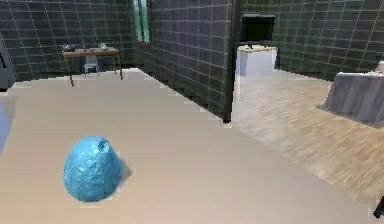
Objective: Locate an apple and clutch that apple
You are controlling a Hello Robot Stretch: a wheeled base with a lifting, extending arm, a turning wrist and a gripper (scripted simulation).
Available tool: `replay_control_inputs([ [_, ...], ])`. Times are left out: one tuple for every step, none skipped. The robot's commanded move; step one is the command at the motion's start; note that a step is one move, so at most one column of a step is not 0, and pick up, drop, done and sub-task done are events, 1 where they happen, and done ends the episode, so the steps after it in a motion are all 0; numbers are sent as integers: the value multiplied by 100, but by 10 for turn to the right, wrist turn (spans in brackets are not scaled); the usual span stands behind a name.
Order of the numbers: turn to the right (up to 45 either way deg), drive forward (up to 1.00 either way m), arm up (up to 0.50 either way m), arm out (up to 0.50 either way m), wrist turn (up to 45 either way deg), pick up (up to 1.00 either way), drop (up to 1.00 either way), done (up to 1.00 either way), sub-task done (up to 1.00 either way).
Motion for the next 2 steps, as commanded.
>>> replay_control_inputs([
  [0,100,0,0,0,0,0,0,0],
  [0,60,0,0,0,0,0,0,0],
])
